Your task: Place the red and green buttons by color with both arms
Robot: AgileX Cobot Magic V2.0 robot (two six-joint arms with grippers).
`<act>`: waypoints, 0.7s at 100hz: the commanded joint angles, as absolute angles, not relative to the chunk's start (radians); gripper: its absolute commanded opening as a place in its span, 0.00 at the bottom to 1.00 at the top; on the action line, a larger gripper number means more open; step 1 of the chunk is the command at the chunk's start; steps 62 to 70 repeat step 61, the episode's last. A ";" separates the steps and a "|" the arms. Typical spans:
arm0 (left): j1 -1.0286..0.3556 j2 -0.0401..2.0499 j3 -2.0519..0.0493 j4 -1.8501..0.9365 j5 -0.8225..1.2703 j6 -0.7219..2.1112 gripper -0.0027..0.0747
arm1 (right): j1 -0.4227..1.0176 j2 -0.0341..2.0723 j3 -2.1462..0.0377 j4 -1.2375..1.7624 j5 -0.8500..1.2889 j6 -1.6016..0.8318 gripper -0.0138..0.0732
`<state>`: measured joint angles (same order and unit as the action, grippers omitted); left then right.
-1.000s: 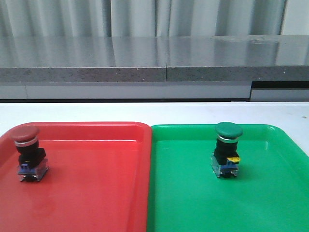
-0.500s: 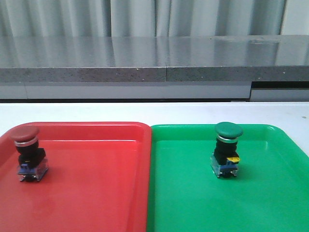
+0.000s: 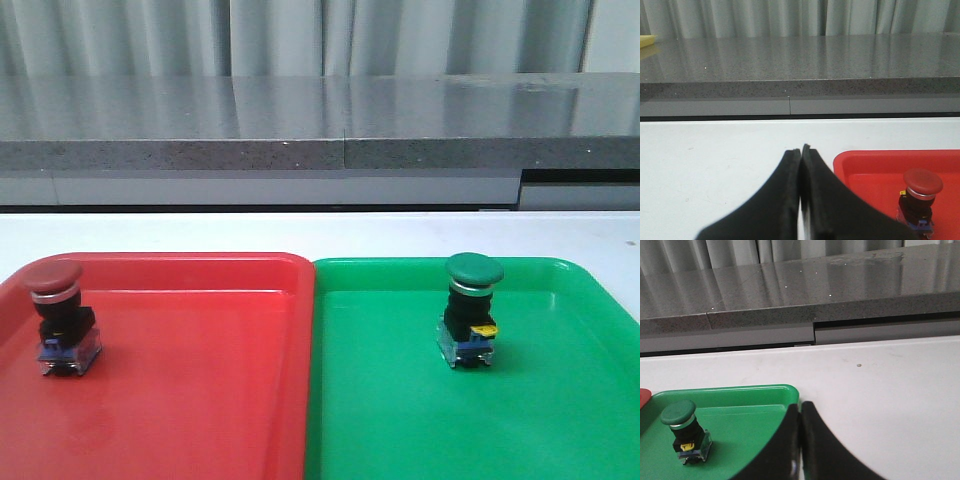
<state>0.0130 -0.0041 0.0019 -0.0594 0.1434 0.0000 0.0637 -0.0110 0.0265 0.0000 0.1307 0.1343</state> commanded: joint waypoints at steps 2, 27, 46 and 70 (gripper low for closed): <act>0.016 -0.036 0.014 -0.068 0.064 0.000 0.01 | 0.054 -0.032 0.008 -0.039 0.034 0.136 0.09; 0.016 -0.036 0.014 -0.068 0.064 0.000 0.01 | 0.054 -0.032 0.008 -0.053 0.026 0.136 0.09; 0.016 -0.036 0.014 -0.068 0.064 0.000 0.01 | 0.054 -0.032 0.008 -0.053 0.026 0.136 0.09; 0.016 -0.036 0.014 -0.068 0.064 0.000 0.01 | 0.054 -0.032 0.008 -0.052 0.025 0.136 0.09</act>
